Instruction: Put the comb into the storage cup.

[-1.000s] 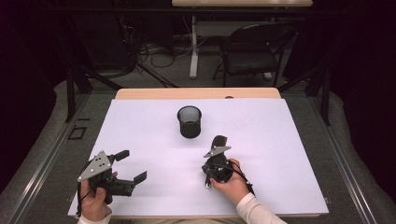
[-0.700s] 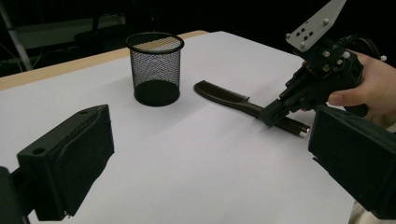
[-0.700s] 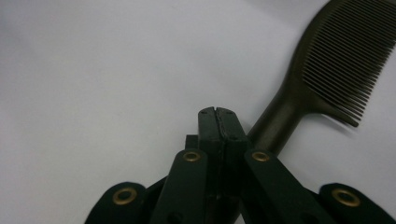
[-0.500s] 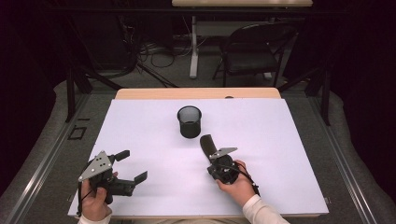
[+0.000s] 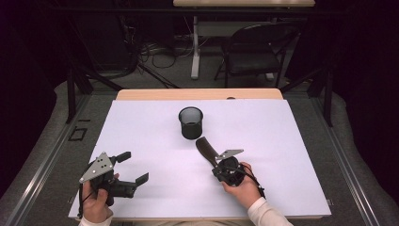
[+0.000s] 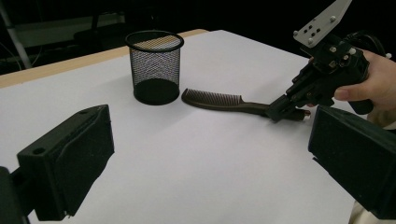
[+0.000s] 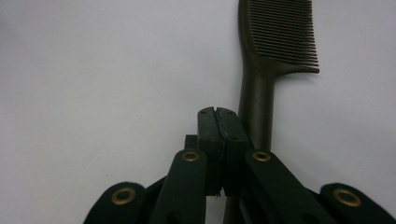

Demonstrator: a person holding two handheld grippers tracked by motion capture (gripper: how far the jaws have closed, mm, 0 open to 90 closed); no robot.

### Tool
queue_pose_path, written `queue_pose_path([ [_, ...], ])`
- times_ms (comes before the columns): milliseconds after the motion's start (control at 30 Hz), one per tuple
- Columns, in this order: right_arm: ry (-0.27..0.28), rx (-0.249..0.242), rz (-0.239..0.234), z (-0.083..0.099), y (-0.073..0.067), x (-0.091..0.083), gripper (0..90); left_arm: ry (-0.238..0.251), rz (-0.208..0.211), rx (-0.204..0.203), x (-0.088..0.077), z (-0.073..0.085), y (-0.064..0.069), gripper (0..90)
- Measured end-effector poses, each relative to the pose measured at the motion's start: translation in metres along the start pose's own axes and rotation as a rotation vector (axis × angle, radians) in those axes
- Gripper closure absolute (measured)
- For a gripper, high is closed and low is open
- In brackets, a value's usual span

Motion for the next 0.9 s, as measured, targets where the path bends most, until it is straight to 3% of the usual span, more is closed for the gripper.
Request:
queue_pose_path([
  [533, 0.001, 0.005, -0.007, -0.0002, 0.0005, -0.0013, 88.6, -0.005, -0.005, 0.001, 0.0003, 0.0003, 0.0003, 0.4],
  [900, 0.003, -0.015, -0.013, -0.0039, -0.0017, -0.0052, 83.1, -0.007, -0.002, 0.002, 0.001, 0.0006, 0.0005, 0.4],
])
Point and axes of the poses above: each handheld gripper's, and its own axes: x roughly forward along the jaws, z roughly out of its underside, y roughly to its right, the point moved 3 cm from there along x, roughly forward along the jaws, and after that the axes turned 7 degrees about -y, right-handed, at the moved point
